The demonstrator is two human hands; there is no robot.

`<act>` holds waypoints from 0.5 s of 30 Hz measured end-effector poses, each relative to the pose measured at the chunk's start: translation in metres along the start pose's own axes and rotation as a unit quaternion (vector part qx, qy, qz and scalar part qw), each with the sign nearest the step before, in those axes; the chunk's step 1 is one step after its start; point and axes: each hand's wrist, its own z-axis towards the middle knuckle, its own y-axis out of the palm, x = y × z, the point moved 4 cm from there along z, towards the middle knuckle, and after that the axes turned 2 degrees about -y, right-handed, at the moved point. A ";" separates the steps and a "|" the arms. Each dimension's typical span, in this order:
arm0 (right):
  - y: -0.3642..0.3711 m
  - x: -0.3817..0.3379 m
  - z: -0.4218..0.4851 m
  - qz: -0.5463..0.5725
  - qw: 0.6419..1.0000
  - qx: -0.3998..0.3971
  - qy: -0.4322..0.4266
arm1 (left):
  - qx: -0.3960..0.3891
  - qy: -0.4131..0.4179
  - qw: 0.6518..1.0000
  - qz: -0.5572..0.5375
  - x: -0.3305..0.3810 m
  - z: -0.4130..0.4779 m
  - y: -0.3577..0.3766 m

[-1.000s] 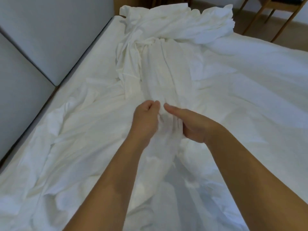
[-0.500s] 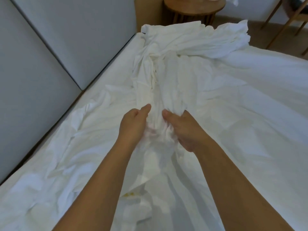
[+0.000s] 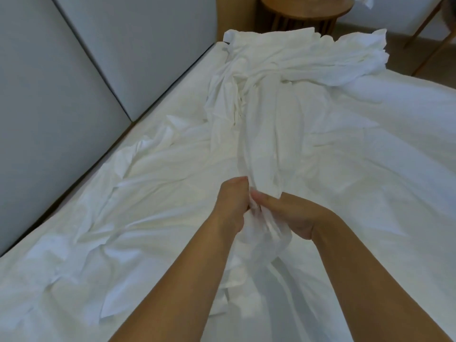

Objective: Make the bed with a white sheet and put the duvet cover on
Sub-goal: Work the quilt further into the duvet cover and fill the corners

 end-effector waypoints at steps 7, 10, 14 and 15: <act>0.003 0.013 -0.006 0.260 0.965 0.021 0.013 | -0.211 0.253 0.842 0.428 -0.031 -0.078 0.016; 0.005 0.027 -0.004 0.242 0.967 0.080 0.019 | -0.117 0.224 0.894 0.371 -0.017 -0.067 -0.004; 0.018 0.020 -0.008 0.343 0.939 0.022 0.028 | 0.132 0.113 0.928 0.330 0.008 -0.031 -0.037; 0.025 0.012 -0.012 0.363 0.931 -0.024 0.030 | 0.103 0.023 0.944 0.312 0.000 -0.023 -0.035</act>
